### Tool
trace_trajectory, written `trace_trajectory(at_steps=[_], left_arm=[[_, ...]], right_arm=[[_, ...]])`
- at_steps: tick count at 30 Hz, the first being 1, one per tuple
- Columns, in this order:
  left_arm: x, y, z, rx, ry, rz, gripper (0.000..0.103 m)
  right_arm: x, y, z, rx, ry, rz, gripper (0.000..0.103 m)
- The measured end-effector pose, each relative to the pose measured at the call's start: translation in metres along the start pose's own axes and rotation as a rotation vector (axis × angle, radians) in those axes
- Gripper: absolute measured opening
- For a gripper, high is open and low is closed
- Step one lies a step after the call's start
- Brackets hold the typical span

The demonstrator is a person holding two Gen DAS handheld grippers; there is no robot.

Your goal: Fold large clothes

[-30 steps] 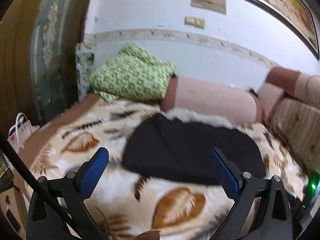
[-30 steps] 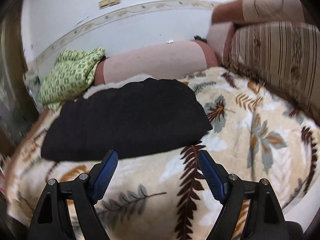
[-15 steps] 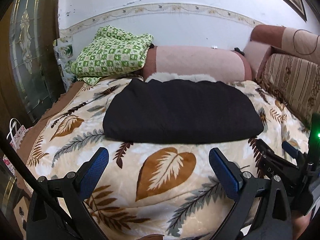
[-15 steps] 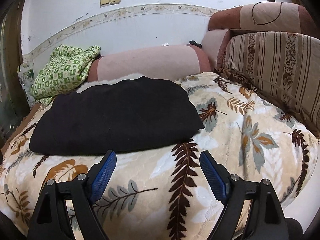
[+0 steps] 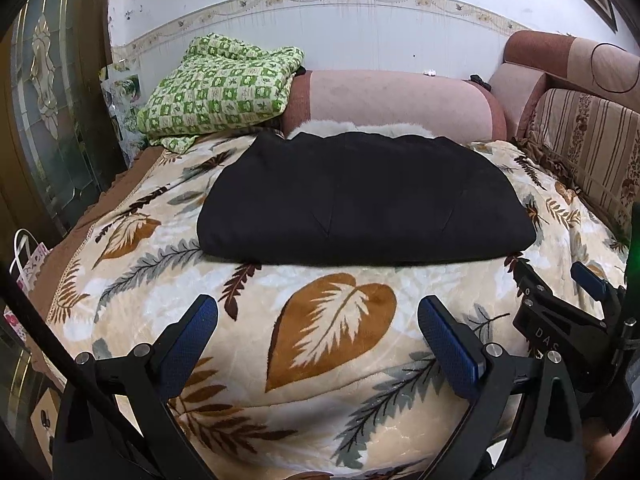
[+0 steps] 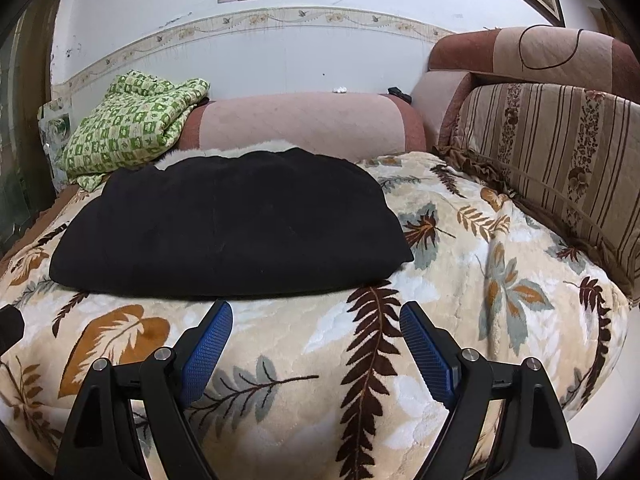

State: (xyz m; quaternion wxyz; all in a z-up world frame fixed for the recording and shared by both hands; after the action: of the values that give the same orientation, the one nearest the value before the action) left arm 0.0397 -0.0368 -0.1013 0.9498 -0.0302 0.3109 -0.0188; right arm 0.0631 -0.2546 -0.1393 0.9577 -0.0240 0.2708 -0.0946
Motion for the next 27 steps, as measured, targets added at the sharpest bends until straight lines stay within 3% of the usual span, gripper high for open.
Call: trace_trajectory(at_steps=[27], left_arm=[[0.011, 0.006, -0.010, -0.020, 0.044, 0.011, 0.100]], right_arm=[[0.003, 0.008, -0.003, -0.045, 0.006, -0.022, 0.090]])
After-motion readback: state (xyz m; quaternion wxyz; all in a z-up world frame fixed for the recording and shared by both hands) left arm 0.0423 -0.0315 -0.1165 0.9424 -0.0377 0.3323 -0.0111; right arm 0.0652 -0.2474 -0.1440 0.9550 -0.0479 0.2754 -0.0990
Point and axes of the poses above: each gripper's, at about its wrist camera, not at the fingertips, and x roughly the way its jaws point, y to its left, z to its top, the point moved 9 cm from there along x, roughly the way its jaws point, and after that the axes turned 8 degrees about -x, right-handed, at the moved point
